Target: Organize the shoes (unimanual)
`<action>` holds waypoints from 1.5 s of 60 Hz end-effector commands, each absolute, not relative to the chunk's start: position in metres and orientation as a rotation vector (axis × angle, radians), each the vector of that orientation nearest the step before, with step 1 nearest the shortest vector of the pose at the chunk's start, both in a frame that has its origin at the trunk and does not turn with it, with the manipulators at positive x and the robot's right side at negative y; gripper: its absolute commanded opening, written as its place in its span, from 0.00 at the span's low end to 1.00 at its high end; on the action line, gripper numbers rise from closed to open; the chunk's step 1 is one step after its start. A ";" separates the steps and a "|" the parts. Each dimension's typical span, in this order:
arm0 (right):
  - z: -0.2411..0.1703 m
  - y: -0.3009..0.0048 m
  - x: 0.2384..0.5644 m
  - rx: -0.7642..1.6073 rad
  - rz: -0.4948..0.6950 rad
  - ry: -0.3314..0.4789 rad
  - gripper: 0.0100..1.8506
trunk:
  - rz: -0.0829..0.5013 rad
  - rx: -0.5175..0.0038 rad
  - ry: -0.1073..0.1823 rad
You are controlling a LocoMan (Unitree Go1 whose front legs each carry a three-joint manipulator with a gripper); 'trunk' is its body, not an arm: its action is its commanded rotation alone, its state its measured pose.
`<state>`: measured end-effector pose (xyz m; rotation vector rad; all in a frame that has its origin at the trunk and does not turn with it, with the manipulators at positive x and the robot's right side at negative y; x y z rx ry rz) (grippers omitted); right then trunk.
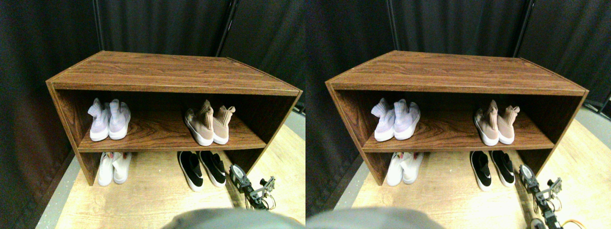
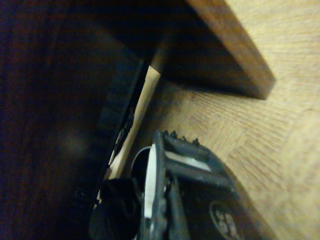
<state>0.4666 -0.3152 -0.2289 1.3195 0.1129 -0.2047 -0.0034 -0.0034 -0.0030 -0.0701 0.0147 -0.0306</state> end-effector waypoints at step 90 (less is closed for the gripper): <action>-0.215 -0.274 0.485 1.221 -0.158 0.129 0.03 | -0.003 -0.103 0.028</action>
